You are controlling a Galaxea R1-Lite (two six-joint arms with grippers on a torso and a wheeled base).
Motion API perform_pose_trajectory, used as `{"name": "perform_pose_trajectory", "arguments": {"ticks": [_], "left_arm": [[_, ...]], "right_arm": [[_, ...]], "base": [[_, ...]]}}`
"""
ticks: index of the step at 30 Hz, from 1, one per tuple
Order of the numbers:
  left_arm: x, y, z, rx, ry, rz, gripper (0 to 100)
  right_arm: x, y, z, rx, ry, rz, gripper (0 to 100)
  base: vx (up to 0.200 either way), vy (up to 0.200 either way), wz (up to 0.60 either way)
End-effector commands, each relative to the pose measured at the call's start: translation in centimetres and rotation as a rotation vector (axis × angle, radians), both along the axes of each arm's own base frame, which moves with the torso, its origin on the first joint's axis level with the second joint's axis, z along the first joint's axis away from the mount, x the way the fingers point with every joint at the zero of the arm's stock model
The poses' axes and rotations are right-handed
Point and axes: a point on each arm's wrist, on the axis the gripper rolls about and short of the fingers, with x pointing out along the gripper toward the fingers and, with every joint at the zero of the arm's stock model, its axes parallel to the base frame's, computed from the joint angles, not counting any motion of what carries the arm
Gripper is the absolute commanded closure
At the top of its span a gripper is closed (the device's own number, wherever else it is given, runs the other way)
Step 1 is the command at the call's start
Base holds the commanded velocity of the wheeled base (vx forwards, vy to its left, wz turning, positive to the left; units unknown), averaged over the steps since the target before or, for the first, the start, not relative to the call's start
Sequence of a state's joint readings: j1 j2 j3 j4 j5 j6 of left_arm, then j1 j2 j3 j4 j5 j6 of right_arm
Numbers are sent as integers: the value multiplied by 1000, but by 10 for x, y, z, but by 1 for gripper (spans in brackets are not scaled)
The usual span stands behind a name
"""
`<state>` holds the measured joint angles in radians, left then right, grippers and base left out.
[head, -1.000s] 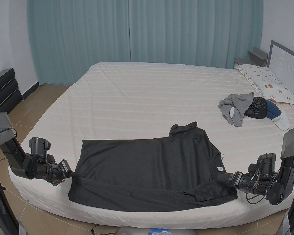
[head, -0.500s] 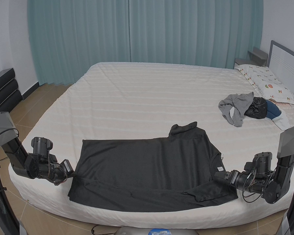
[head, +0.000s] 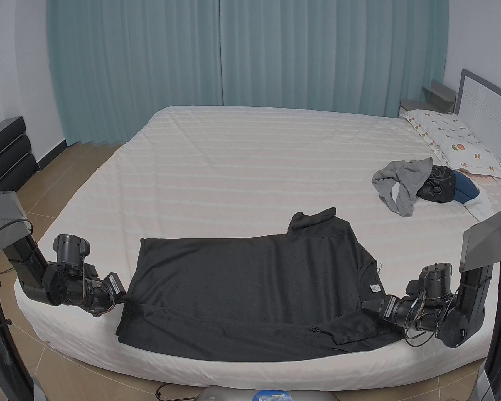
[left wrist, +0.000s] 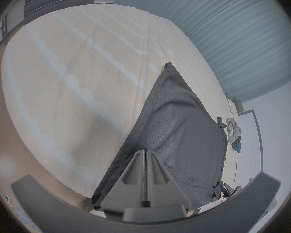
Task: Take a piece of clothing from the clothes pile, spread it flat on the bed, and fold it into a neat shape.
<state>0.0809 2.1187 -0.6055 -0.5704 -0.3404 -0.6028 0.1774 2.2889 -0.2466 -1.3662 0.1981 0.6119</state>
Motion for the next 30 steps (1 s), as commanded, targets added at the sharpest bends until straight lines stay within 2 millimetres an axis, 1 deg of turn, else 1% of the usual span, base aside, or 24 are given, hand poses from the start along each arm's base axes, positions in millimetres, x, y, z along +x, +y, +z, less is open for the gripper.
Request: {"name": "perform_pose_trajectory", "arguments": {"ticks": [1, 14, 30], "left_arm": [[-1, 0, 0, 1, 2, -1, 100], [-2, -2, 2, 1, -4, -8, 100], [0, -3, 1, 1, 1, -9, 100]], "right_arm": [[-2, -3, -2, -2, 11, -9, 100], [-8, -18, 16, 12, -28, -78, 100], [-9, -18, 14, 10, -19, -77, 100]], "base": [[0, 0, 0], [0, 0, 0], [0, 0, 0]]}}
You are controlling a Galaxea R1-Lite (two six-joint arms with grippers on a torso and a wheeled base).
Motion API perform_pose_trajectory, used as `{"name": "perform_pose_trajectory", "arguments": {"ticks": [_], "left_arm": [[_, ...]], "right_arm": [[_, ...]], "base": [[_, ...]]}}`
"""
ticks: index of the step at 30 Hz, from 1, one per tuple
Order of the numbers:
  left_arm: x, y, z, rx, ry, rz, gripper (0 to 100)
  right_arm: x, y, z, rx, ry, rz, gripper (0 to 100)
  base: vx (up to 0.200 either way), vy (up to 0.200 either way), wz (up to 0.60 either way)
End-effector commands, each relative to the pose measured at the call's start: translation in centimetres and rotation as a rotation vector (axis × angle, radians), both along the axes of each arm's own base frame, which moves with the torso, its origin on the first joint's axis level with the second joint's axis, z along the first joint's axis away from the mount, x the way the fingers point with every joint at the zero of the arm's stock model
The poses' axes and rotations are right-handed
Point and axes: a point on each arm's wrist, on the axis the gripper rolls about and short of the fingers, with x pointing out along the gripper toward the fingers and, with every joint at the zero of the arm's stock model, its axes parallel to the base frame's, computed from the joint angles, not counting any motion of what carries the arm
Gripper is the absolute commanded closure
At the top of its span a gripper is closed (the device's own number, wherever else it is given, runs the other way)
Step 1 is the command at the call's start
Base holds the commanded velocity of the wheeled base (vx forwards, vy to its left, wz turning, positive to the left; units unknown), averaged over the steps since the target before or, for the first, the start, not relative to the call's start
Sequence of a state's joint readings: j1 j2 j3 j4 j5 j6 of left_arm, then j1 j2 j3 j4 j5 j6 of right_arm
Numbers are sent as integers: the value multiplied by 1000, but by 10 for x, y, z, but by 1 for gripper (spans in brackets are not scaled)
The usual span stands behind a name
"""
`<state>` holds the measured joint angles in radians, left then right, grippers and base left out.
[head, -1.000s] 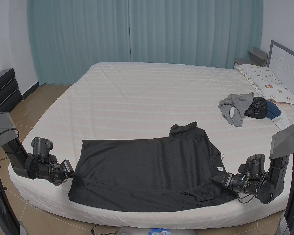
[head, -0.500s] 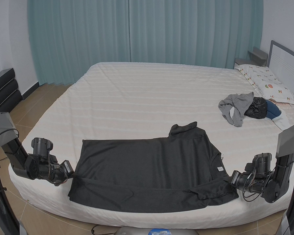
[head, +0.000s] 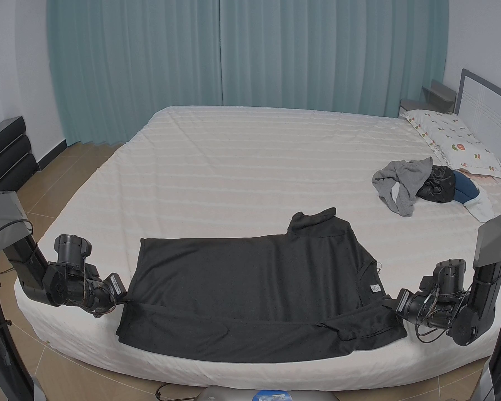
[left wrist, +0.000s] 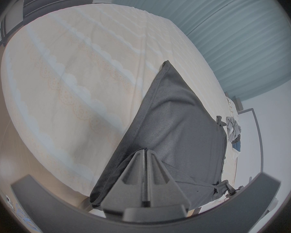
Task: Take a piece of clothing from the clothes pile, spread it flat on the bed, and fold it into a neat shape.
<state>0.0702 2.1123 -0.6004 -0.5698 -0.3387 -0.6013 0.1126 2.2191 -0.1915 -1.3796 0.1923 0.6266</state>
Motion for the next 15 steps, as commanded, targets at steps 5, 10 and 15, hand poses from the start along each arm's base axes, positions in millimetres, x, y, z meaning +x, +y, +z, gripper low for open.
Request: {"name": "perform_pose_trajectory", "arguments": {"ticks": [5, 10, 15], "left_arm": [[2, 0, 0, -4, -1, 6, 0], [2, 2, 2, -5, -10, 13, 0], [1, 4, 9, -9, -28, 28, 0]], "right_arm": [[-1, 2, -1, -1, 4, 7, 0], [-3, 2, 3, 3, -3, 8, 0], [-11, 5, 10, 53, -8, -13, 0]], "base": [[0, 0, 0], [0, 0, 0], [0, 0, 0]]}}
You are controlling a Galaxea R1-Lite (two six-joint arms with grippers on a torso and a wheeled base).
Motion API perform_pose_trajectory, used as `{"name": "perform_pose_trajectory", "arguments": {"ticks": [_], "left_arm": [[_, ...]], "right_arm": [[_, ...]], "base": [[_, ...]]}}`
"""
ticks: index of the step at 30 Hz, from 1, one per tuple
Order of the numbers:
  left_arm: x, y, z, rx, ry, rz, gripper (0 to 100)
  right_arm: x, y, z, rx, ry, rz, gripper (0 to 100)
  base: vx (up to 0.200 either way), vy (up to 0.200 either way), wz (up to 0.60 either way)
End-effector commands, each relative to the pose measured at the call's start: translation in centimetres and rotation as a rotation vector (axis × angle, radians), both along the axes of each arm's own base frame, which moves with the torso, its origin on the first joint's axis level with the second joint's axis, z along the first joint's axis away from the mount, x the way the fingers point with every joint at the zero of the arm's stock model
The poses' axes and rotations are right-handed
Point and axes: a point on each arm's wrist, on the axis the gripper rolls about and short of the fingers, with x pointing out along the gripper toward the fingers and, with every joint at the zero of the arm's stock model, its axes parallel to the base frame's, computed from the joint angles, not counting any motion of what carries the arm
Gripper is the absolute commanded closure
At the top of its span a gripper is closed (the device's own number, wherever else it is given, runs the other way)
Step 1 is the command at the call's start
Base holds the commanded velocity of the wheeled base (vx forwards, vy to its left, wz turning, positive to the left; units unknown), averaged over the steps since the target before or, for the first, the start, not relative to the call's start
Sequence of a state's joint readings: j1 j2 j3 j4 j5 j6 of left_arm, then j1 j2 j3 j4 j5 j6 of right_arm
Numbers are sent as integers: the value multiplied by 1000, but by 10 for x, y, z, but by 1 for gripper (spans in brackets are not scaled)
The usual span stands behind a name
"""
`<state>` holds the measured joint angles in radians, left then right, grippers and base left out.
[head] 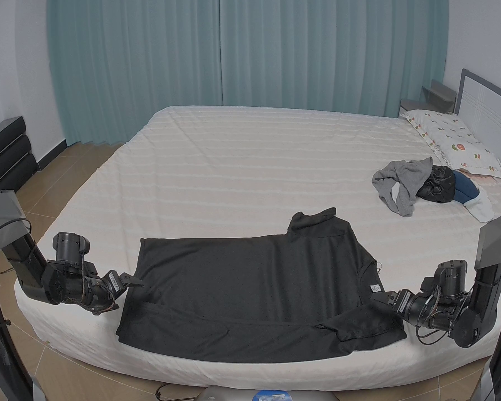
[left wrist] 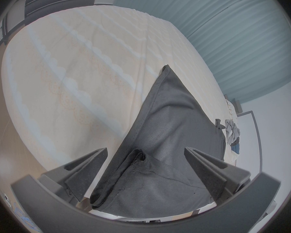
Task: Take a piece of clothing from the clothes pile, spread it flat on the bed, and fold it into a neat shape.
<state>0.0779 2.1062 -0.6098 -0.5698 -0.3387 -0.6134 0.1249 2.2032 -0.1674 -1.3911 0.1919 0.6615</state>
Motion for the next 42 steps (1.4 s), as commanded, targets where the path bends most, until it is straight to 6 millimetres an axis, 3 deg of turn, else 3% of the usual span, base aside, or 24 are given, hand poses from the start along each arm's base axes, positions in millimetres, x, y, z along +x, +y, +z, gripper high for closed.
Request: {"name": "perform_pose_trajectory", "arguments": {"ticks": [1, 10, 19, 25, 33, 35, 39, 42], "left_arm": [[-1, 1, 7, -12, -14, 24, 0], [-1, 4, 10, -22, -22, 42, 0], [0, 4, 14, -20, -39, 44, 0], [15, 5, 23, -4, -94, 56, 0], [67, 0, 25, -4, -193, 28, 0], [78, -1, 21, 0, -204, 20, 0], [118, -4, 8, 5, -259, 3, 0], [133, -8, 3, 7, -271, -11, 0]], "right_arm": [[-8, 2, 8, 43, -17, -15, 0], [-15, 2, 10, 49, -44, -16, 0], [-15, 2, 9, 49, -42, -14, 0], [-18, 4, 10, 51, -36, -2, 0], [-22, 7, 11, 56, -32, 8, 0], [-22, 7, 11, 56, -30, 8, 0], [-23, 9, 10, 55, -25, 17, 0], [-24, 9, 10, 55, -22, 18, 0]], "base": [[0, 0, 0], [133, 0, 0], [0, 0, 0], [0, 0, 0], [0, 0, 0], [0, 0, 0], [0, 0, 0], [0, 0, 0]]}}
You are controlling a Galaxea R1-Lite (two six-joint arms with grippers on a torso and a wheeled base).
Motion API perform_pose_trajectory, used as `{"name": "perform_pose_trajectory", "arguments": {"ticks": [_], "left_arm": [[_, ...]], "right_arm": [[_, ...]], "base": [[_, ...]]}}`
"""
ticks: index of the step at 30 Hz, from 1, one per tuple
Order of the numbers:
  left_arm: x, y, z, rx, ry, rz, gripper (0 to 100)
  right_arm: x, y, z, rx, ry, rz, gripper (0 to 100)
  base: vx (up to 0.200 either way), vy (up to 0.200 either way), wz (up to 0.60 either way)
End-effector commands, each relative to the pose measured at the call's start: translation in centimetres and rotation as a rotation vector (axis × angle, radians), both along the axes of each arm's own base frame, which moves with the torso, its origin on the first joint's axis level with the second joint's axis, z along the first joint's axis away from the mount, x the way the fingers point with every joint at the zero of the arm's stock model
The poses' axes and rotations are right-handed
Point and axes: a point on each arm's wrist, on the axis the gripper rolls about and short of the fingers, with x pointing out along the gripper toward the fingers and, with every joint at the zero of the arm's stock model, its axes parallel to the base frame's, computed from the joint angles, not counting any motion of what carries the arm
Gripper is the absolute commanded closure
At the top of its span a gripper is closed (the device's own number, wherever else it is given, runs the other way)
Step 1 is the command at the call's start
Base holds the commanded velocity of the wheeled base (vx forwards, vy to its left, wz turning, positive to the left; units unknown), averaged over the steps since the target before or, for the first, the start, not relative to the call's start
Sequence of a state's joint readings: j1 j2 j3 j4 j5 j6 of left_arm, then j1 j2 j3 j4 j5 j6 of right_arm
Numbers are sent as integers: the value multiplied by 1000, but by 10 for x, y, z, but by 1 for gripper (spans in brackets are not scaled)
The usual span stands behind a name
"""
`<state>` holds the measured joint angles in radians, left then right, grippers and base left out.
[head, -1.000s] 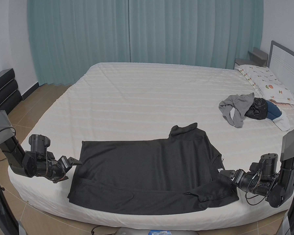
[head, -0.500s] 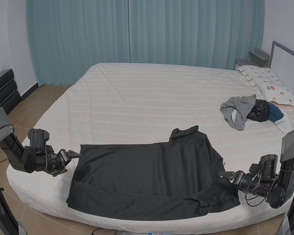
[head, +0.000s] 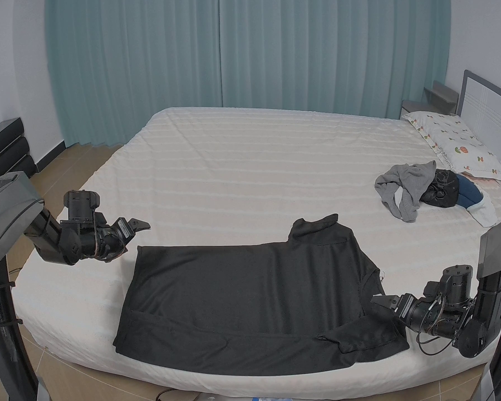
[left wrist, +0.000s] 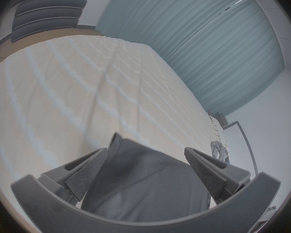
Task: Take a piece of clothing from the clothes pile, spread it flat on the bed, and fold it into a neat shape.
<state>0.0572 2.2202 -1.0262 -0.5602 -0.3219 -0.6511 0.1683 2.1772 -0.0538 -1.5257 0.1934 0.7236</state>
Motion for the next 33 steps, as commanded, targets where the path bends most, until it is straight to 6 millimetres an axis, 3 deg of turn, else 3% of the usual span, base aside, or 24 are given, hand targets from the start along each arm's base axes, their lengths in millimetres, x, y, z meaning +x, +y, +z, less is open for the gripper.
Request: {"name": "perform_pose_trajectory", "arguments": {"ticks": [1, 19, 20, 28, 33], "left_arm": [[41, -7, -34, 12, 6, -29, 0], [54, -7, -56, 106, 10, -17, 0], [54, -7, -57, 106, 11, -17, 100], [58, -1, -60, 108, 5, 12, 100], [57, 0, -57, 123, 4, 37, 100]], "right_arm": [[-2, 2, -1, -1, 8, 9, 0], [-3, 8, -5, -2, 26, 36, 0], [-3, 8, -5, -2, 26, 36, 0], [4, 18, 2, -25, -57, 42, 0], [26, 23, 8, -36, -141, 23, 0]], "base": [[0, 0, 0], [0, 0, 0], [0, 0, 0], [0, 0, 0], [0, 0, 0]]}}
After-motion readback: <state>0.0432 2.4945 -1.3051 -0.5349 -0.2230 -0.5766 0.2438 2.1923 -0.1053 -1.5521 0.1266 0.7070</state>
